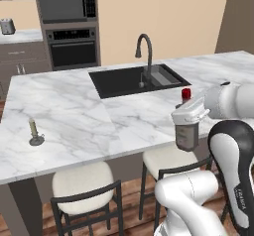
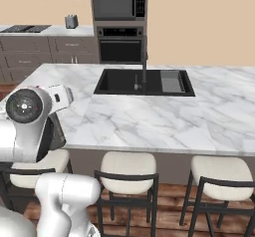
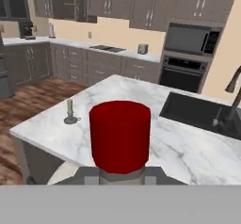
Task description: Get the candle and the liquor from the cabinet and move them to the dining counter.
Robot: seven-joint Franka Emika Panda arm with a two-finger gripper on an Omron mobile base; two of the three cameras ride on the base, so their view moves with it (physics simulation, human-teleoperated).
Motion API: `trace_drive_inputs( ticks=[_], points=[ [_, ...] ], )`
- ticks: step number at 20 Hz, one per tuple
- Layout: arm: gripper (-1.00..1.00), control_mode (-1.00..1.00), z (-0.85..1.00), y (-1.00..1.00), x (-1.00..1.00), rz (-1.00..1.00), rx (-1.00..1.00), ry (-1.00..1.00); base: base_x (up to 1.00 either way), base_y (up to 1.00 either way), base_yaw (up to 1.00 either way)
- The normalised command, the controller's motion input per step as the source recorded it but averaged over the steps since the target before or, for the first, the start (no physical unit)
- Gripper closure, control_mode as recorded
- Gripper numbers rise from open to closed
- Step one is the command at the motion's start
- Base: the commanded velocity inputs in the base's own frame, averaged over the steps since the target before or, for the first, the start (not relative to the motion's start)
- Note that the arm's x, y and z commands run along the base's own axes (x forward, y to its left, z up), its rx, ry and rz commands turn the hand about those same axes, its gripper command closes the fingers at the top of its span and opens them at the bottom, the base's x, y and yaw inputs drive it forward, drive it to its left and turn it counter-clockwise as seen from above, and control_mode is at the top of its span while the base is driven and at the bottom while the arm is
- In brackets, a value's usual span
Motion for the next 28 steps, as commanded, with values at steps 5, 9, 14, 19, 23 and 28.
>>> trace_drive_inputs(
  ticks=[5, 9, 14, 19, 23, 28],
  points=[
    [1.00, -1.00, -0.37, -0.04, 0.70, 0.56, 0.01, -0.04, 0.00, 0.00, 0.00],
    [1.00, -1.00, -0.53, 0.04, 0.67, 0.50, 0.00, 0.00, 0.00, 0.00, 0.00],
    [1.00, -1.00, -0.32, 0.26, 0.96, 0.33, 0.00, 0.00, 0.00, 0.00, 0.00],
    [1.00, -1.00, -0.19, 0.22, 0.99, 0.18, 0.00, 0.01, 0.00, 0.00, 0.00],
    [1.00, -1.00, -0.23, 0.22, 0.85, 0.07, 0.00, 0.05, 0.00, 0.00, 0.00],
    [1.00, -1.00, -0.19, 0.29, 0.71, 0.04, 0.00, 0.01, 0.00, 0.00, 0.00]
  ],
)
